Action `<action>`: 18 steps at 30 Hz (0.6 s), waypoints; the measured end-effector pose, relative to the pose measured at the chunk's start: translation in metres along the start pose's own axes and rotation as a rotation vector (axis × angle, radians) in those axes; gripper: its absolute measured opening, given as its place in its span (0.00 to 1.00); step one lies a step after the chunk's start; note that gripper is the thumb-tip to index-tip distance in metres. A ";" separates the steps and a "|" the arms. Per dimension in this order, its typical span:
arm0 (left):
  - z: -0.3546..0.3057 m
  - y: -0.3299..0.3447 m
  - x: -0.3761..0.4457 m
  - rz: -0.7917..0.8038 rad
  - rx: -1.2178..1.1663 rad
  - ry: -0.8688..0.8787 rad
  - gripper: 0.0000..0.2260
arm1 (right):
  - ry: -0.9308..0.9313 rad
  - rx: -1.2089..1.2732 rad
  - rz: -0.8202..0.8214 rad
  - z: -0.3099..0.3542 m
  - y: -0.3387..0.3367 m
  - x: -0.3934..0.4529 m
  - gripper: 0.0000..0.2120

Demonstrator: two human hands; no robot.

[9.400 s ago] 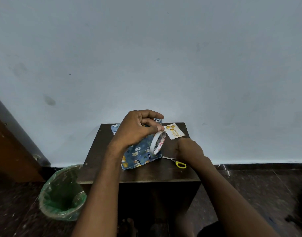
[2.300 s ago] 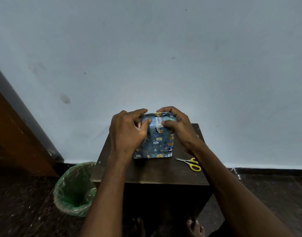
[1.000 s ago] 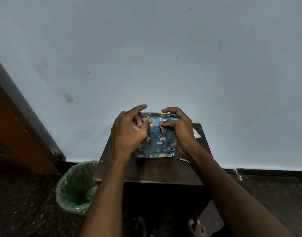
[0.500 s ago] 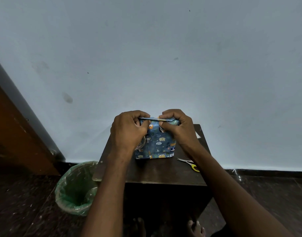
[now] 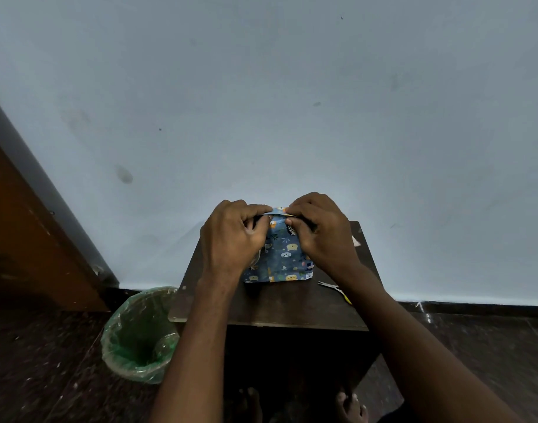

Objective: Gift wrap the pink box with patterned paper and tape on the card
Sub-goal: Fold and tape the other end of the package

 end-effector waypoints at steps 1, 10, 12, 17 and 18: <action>0.000 -0.001 -0.001 0.007 -0.003 0.011 0.07 | -0.008 -0.011 0.009 0.001 -0.001 0.001 0.06; 0.010 -0.001 -0.002 0.061 -0.025 0.085 0.07 | 0.012 -0.020 0.057 0.002 0.000 0.005 0.09; 0.010 -0.001 -0.002 0.051 -0.022 0.080 0.07 | -0.011 -0.037 0.051 0.003 0.001 0.004 0.10; 0.006 -0.005 -0.002 0.062 -0.004 0.032 0.06 | -0.125 -0.054 0.045 0.003 -0.002 -0.001 0.06; 0.003 -0.007 -0.001 0.077 -0.010 0.017 0.06 | -0.125 -0.046 0.051 0.002 -0.003 -0.002 0.06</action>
Point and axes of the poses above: each hand's wrist, its own x-axis towards the middle knuckle, its own y-axis out of the palm, z = x × y, the point moved 2 cm from there along x, towards the middle knuckle, and after that the axes turned 12 degrees about -z, right-handed, at the moved point
